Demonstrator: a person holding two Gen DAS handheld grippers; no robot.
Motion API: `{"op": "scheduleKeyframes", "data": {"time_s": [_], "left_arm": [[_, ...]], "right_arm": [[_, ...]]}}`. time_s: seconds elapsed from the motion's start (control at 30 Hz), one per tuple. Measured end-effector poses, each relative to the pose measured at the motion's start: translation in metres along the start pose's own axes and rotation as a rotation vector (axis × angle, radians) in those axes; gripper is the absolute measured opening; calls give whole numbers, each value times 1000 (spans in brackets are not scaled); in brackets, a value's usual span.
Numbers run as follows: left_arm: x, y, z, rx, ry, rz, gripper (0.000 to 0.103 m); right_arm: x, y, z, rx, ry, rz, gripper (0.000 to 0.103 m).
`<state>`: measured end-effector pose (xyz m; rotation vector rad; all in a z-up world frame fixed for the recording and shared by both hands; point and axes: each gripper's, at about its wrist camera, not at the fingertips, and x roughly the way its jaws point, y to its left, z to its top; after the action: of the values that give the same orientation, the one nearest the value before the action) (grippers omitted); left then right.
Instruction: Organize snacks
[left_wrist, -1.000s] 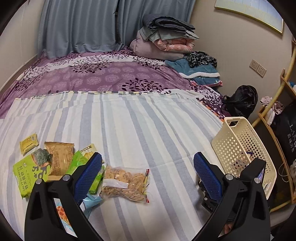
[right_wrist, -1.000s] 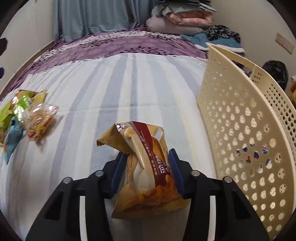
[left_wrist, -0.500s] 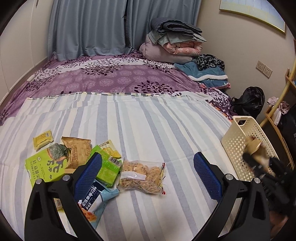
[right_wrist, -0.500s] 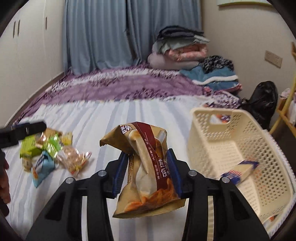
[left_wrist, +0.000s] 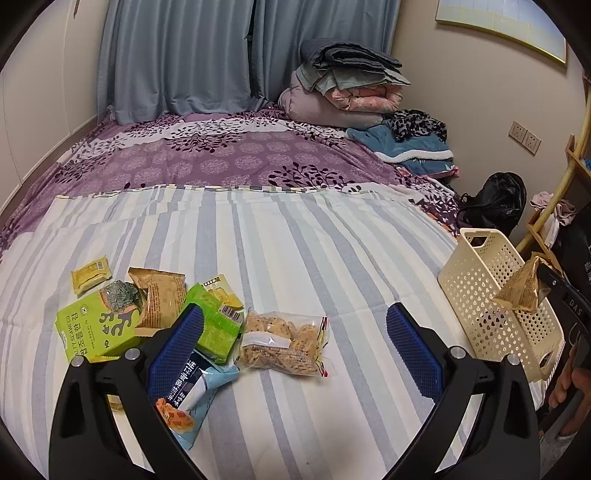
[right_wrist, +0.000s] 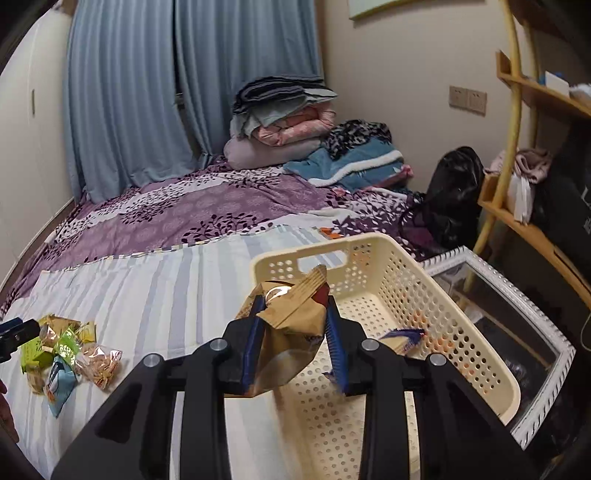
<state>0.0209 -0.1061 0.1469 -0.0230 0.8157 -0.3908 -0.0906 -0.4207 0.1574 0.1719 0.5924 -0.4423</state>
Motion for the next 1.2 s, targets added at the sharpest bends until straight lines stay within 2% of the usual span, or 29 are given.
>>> {"op": "scheduleKeyframes", "data": {"time_s": [0.13,0.3,0.47,0.53,0.57,0.6,0.67,0.93,1.1,1.2], "left_arm": [[-2,-5,0,12,-3,-4,100],[-4,-7,-3,23,-3,-8,100],[-3,-6,-6,16,3,-7,100],[-4,-5,-8,14,4,-6,100],[-4,-3,-9,13,4,-4,100],[-5,-2,-10,12,4,-2,100],[-6,2,-11,7,2,2,100],[-10,25,-15,-30,4,31,100],[-14,46,-21,-60,8,67,100],[-15,62,-25,-84,13,94,100]], "right_arm": [[7,-18,-1,51,24,-8,32],[14,-27,-5,22,38,-136,33],[10,-23,-6,-3,31,-149,33],[8,-15,-6,-19,25,-133,34],[7,-11,-6,-25,23,-126,40],[6,-7,-6,-31,19,-115,51],[3,3,-5,-45,6,-103,62],[3,39,-5,-93,6,-33,62],[-1,65,-8,-116,-2,59,62],[3,86,-14,-141,23,123,62]]}}
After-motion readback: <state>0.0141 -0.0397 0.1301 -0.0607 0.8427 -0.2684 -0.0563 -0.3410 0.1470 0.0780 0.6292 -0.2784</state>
